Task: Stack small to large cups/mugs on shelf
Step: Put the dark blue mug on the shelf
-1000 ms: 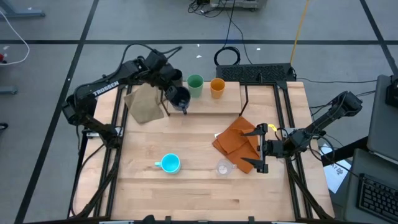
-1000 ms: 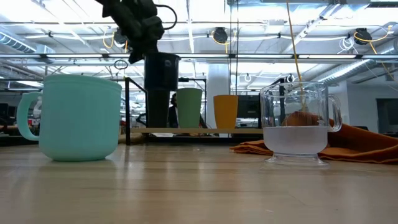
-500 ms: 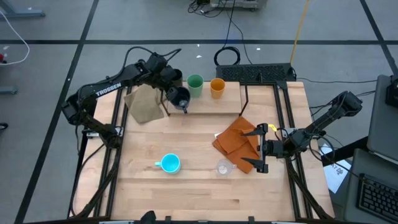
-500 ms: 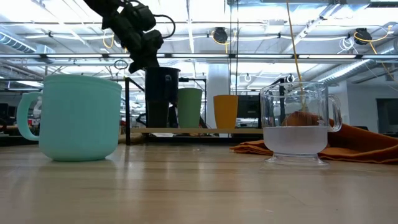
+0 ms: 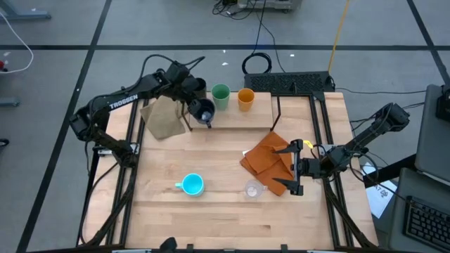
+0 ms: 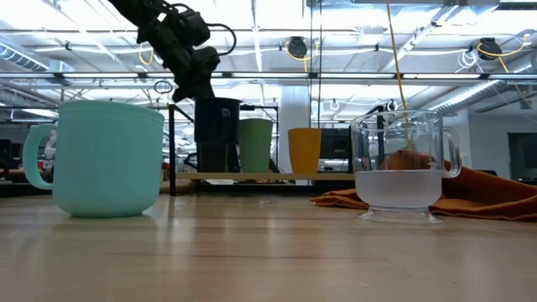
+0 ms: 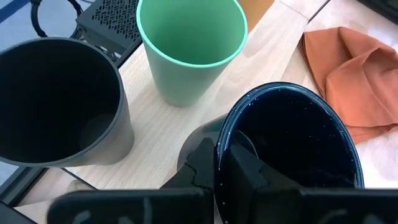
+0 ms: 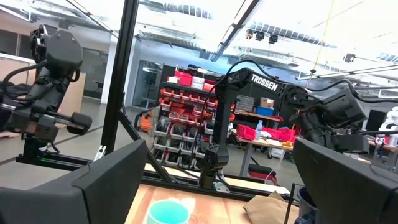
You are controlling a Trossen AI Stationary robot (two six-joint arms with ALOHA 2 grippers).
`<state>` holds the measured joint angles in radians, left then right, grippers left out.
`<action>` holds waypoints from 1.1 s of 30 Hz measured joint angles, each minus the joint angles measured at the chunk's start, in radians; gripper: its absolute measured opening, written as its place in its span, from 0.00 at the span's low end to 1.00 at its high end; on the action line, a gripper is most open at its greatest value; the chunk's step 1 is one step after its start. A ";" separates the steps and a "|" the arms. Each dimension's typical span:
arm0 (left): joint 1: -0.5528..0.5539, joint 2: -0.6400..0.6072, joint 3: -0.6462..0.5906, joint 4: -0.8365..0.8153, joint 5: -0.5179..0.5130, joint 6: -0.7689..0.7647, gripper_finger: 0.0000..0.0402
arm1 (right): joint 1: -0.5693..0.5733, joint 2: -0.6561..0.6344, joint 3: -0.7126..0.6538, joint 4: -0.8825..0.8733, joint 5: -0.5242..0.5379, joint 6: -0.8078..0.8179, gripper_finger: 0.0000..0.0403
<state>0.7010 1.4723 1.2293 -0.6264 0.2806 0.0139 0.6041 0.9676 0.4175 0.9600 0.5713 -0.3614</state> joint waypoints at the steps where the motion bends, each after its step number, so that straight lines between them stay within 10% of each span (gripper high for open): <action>1: 0.000 0.002 0.000 0.001 -0.001 0.000 0.04 | 0.000 0.000 0.000 0.000 0.000 -0.001 0.98; 33: -0.036 0.064 -0.022 0.023 -0.071 0.029 0.04 | 0.000 0.000 0.000 0.000 0.000 -0.002 0.98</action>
<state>0.6647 1.5359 1.2072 -0.6036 0.2093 0.0429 0.6041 0.9676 0.4175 0.9600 0.5709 -0.3633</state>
